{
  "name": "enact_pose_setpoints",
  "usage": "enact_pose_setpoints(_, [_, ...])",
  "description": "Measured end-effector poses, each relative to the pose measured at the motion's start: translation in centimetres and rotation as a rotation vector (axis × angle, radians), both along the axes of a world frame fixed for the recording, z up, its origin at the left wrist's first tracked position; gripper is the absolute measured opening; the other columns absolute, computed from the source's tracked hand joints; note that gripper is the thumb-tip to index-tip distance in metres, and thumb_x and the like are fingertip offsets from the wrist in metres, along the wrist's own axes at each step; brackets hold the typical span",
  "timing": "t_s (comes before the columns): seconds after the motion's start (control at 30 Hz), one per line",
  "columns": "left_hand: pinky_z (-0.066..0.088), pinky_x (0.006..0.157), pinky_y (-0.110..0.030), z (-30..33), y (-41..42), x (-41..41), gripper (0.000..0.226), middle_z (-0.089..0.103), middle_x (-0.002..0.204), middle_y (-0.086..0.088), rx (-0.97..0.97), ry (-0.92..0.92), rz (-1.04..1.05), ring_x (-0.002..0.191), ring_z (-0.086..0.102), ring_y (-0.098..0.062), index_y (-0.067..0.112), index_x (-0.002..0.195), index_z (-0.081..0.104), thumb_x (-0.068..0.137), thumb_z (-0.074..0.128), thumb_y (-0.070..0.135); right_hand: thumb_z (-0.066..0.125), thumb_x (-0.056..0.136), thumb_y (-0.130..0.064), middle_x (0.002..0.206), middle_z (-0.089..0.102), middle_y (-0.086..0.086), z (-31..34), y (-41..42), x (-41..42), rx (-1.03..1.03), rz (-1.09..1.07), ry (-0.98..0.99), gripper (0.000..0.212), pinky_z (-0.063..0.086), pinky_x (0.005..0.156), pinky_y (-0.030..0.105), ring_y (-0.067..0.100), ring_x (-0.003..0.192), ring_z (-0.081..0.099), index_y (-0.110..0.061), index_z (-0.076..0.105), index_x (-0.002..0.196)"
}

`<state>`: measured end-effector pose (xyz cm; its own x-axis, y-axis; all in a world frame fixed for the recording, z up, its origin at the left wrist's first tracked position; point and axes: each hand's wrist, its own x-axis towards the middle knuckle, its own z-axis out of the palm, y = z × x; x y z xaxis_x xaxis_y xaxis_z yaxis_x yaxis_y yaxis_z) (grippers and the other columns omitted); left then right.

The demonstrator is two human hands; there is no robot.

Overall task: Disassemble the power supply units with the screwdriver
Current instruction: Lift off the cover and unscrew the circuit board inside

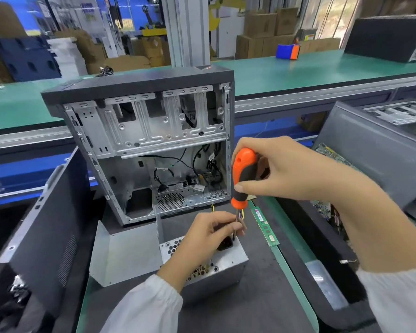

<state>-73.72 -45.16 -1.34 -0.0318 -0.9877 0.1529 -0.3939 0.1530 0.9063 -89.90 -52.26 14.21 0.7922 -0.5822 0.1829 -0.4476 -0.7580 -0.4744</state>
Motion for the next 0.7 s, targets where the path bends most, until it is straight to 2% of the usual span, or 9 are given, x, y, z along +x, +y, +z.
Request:
enact_pose_setpoints(0.07, [0.047, 0.077, -0.019, -0.6, -0.1, -0.1, 0.016, 0.072, 0.079, 0.002, -0.032, -0.008, 0.041, 0.079, 0.064, -0.003, 0.007, 0.082, 0.074, 0.093, 0.063, 0.01, 0.056, 0.066, -0.075, 0.056, 0.057, -0.005, 0.9, 0.1, 0.8, -0.103, -0.086, 0.083, 0.054, 0.047, 0.055, 0.031, 0.008, 0.053, 0.056, -0.021, 0.052, 0.068])
enact_pose_setpoints(0.13, [0.049, 0.076, -0.023, -0.9, -0.2, -0.2, 0.015, 0.072, 0.079, 0.001, -0.048, -0.011, 0.056, 0.078, 0.064, -0.005, 0.01, 0.079, 0.075, 0.091, 0.066, 0.013, 0.035, 0.066, -0.086, 0.048, 0.045, -0.004, 1.5, 0.4, 1.9, -0.293, -0.171, 0.22, 0.071, 0.036, 0.043, 0.03, 0.011, 0.044, 0.048, -0.016, 0.044, 0.059])
enact_pose_setpoints(0.27, [0.052, 0.074, -0.029, -1.2, -0.4, -0.4, 0.011, 0.073, 0.078, 0.0, -0.076, 0.039, 0.111, 0.078, 0.067, -0.009, 0.011, 0.078, 0.077, 0.086, 0.071, 0.015, 0.032, 0.091, -0.065, 0.063, 0.036, -0.003, 1.5, 0.2, 3.1, -0.509, -0.171, 0.429, 0.051, 0.019, 0.047, 0.028, 0.017, 0.056, 0.038, -0.018, 0.041, 0.075])
enact_pose_setpoints(0.33, [0.054, 0.076, -0.029, -1.2, -0.4, -0.3, 0.008, 0.075, 0.079, 0.0, -0.062, 0.117, 0.132, 0.079, 0.069, -0.011, 0.009, 0.079, 0.078, 0.085, 0.073, 0.012, 0.038, 0.095, -0.055, 0.07, 0.039, -0.007, 2.0, 0.0, 2.9, -0.428, -0.045, 0.473, 0.03, 0.029, 0.052, 0.032, 0.018, 0.063, 0.041, -0.025, 0.041, 0.088])
enact_pose_setpoints(0.4, [0.056, 0.083, -0.033, -1.1, -0.5, -0.2, 0.008, 0.076, 0.086, -0.003, -0.042, 0.172, 0.105, 0.086, 0.071, -0.019, 0.01, 0.086, 0.078, 0.086, 0.07, 0.007, 0.048, 0.096, -0.041, 0.087, 0.045, -0.009, 2.8, -0.4, 2.7, -0.3, 0.123, 0.5, 0.01, 0.04, 0.071, 0.035, 0.016, 0.08, 0.046, -0.031, 0.047, 0.097])
enact_pose_setpoints(0.43, [0.056, 0.086, -0.032, -1.0, -0.5, -0.2, 0.013, 0.076, 0.091, -0.004, -0.043, 0.194, 0.076, 0.091, 0.071, -0.021, 0.011, 0.091, 0.077, 0.088, 0.067, 0.004, 0.053, 0.096, -0.032, 0.095, 0.045, -0.011, 3.2, -0.4, 2.7, -0.247, 0.195, 0.503, 0.008, 0.041, 0.078, 0.034, 0.014, 0.087, 0.046, -0.032, 0.051, 0.103])
enact_pose_setpoints(0.53, [0.053, 0.085, -0.024, -0.8, -0.4, -0.2, 0.018, 0.076, 0.09, -0.006, -0.053, 0.205, 0.021, 0.09, 0.07, -0.016, 0.012, 0.097, 0.075, 0.092, 0.061, 0.001, 0.061, 0.091, -0.018, 0.1, 0.047, -0.016, 4.5, -0.4, 2.8, -0.135, 0.287, 0.562, 0.041, 0.047, 0.083, 0.039, 0.014, 0.093, 0.053, -0.043, 0.049, 0.121])
enact_pose_setpoints(0.63, [0.049, 0.076, -0.019, -1.0, -0.3, -0.3, 0.014, 0.073, 0.077, -0.001, -0.054, 0.18, 0.018, 0.077, 0.067, -0.008, 0.005, 0.09, 0.075, 0.092, 0.062, 0.002, 0.062, 0.082, -0.056, 0.078, 0.055, -0.016, 4.9, 0.0, 2.9, -0.147, 0.168, 0.595, 0.05, 0.049, 0.067, 0.029, 0.008, 0.074, 0.062, -0.045, 0.045, 0.129])
enact_pose_setpoints(0.7, [0.048, 0.074, -0.018, -1.1, -0.4, -0.3, 0.013, 0.072, 0.074, 0.001, -0.055, 0.176, 0.017, 0.074, 0.066, -0.008, 0.001, 0.088, 0.074, 0.092, 0.062, 0.003, 0.048, 0.07, -0.081, 0.051, 0.059, -0.01, 4.8, 0.6, 3.4, -0.193, -0.035, 0.617, 0.069, 0.048, 0.055, 0.027, 0.011, 0.053, 0.064, -0.023, 0.061, 0.104])
